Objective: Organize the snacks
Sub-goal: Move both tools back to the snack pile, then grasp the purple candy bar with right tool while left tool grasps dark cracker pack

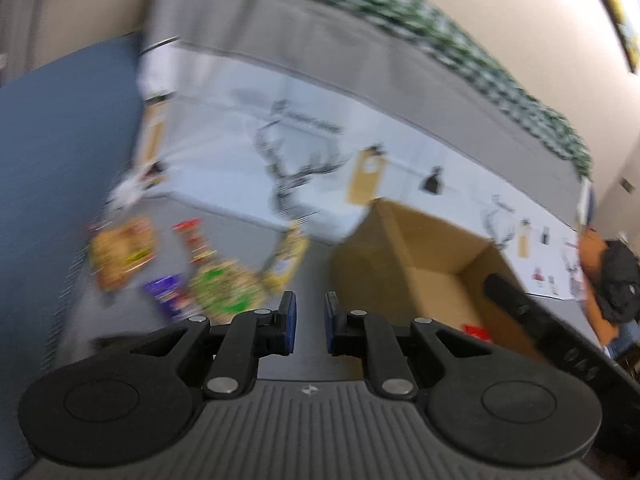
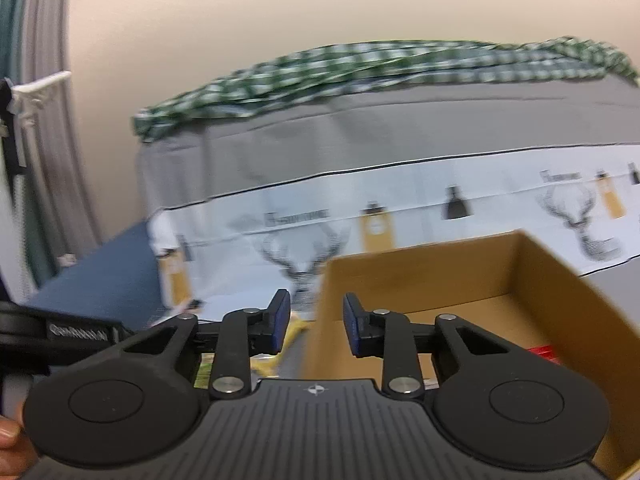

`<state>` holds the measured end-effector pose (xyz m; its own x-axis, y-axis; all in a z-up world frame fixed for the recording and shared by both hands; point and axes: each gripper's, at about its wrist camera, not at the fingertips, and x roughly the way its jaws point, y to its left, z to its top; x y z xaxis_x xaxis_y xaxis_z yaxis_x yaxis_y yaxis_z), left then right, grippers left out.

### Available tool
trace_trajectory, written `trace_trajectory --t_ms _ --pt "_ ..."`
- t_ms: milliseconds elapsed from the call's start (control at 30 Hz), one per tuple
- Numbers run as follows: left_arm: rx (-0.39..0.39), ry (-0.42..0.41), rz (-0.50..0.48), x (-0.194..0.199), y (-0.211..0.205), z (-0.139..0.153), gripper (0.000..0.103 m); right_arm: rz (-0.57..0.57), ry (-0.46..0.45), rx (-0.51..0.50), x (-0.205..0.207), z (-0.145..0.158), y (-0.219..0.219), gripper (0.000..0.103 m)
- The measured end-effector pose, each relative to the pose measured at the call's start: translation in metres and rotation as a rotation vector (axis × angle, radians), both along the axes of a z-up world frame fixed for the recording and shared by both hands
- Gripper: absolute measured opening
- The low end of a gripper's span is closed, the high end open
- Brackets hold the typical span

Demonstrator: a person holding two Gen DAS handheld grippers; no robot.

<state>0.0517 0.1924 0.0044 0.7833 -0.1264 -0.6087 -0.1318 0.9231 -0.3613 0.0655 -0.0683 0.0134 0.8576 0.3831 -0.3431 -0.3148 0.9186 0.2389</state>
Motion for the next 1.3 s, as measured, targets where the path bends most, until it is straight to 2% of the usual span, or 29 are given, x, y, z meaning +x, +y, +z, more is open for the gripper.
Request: trace_trajectory --t_ms 100,233,333,367,500,667,933,1067,1133,1167,1300 --pt "-0.043 0.090 0.085 -0.017 0.031 -0.015 0.015 0.044 0.000 0.007 -0.009 0.000 0.022 0.029" --pt "-0.065 0.208 0.193 -0.019 0.060 -0.033 0.017 0.135 0.017 0.011 -0.016 -0.005 0.051 0.029" --pt "-0.105 0.315 0.260 -0.017 0.078 -0.051 0.021 0.231 0.071 0.003 -0.015 -0.014 0.074 0.031" --pt "-0.117 0.340 0.275 -0.016 0.082 -0.055 0.026 0.269 0.100 -0.013 -0.014 -0.019 0.084 0.031" --pt "-0.099 0.400 0.276 -0.008 0.081 -0.065 0.034 0.352 0.203 -0.092 -0.005 -0.043 0.120 0.031" --pt "-0.081 0.438 0.319 -0.005 0.081 -0.072 0.040 0.382 0.241 -0.204 0.017 -0.067 0.152 0.031" --pt "-0.077 0.459 0.340 -0.001 0.082 -0.077 0.046 0.373 0.333 -0.264 0.054 -0.102 0.170 0.041" --pt "-0.080 0.464 0.343 0.002 0.082 -0.078 0.054 0.384 0.382 -0.290 0.067 -0.119 0.178 0.045" --pt "-0.084 0.465 0.346 0.003 0.082 -0.079 0.055 0.399 0.388 -0.309 0.067 -0.125 0.182 0.043" --pt "-0.083 0.467 0.347 0.002 0.082 -0.079 0.055 0.404 0.379 -0.319 0.066 -0.126 0.183 0.034" --pt "-0.088 0.468 0.349 0.004 0.083 -0.080 0.056 0.432 0.349 -0.320 0.058 -0.120 0.182 0.027"
